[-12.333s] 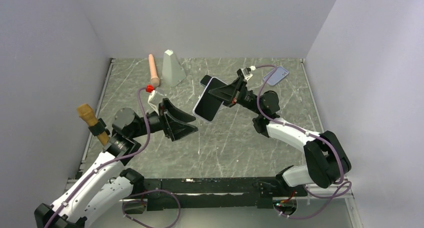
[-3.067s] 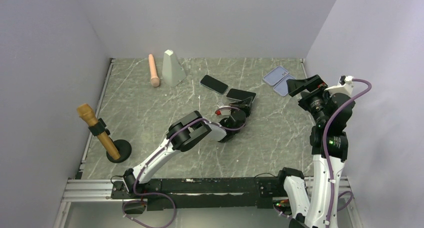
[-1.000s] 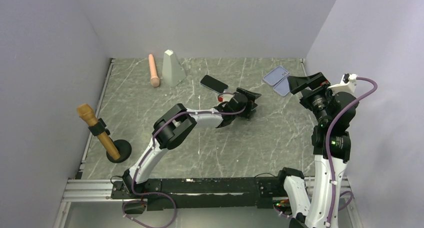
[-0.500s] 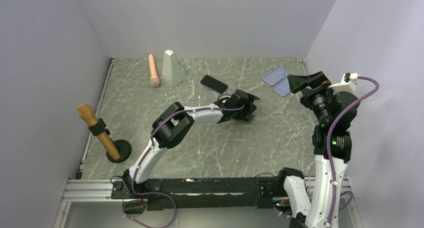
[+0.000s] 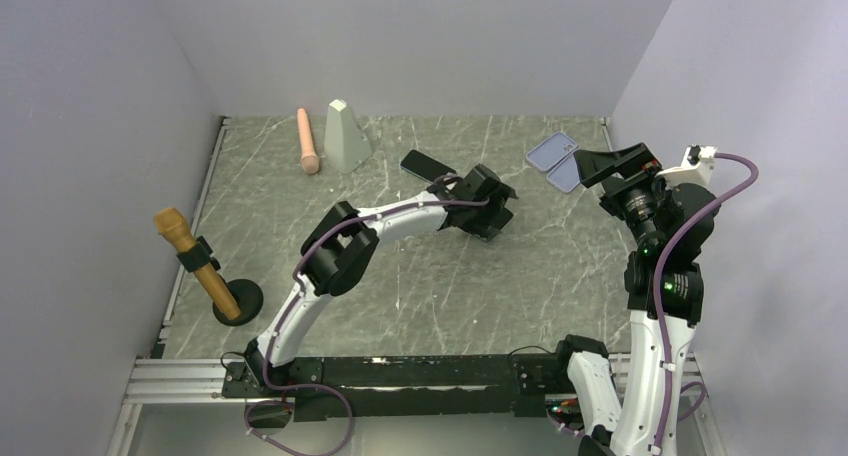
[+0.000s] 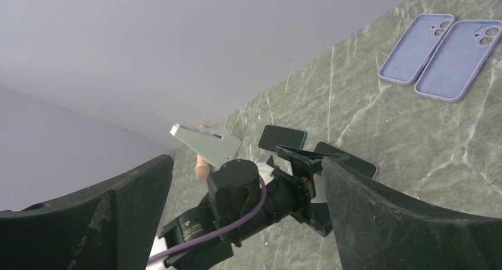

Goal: Take the phone out of the phone case
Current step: Place the phone at the center of the board, then reset both arms

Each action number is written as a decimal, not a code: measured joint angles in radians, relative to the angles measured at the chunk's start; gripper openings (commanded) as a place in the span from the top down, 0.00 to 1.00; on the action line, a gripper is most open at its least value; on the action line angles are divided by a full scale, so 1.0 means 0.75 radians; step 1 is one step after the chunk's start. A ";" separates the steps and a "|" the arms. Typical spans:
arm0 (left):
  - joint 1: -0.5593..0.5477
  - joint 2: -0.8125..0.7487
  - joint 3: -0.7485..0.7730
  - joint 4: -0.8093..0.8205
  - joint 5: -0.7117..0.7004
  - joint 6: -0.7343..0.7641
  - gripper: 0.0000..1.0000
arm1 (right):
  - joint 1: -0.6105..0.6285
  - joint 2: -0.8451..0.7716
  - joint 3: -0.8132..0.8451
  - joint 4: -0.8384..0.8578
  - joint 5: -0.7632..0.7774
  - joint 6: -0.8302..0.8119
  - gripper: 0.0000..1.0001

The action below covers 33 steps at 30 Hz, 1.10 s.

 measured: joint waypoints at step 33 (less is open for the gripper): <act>0.231 -1.943 -0.468 -0.273 -0.558 2.468 0.01 | 0.005 0.309 0.284 -0.306 -0.139 -0.516 0.00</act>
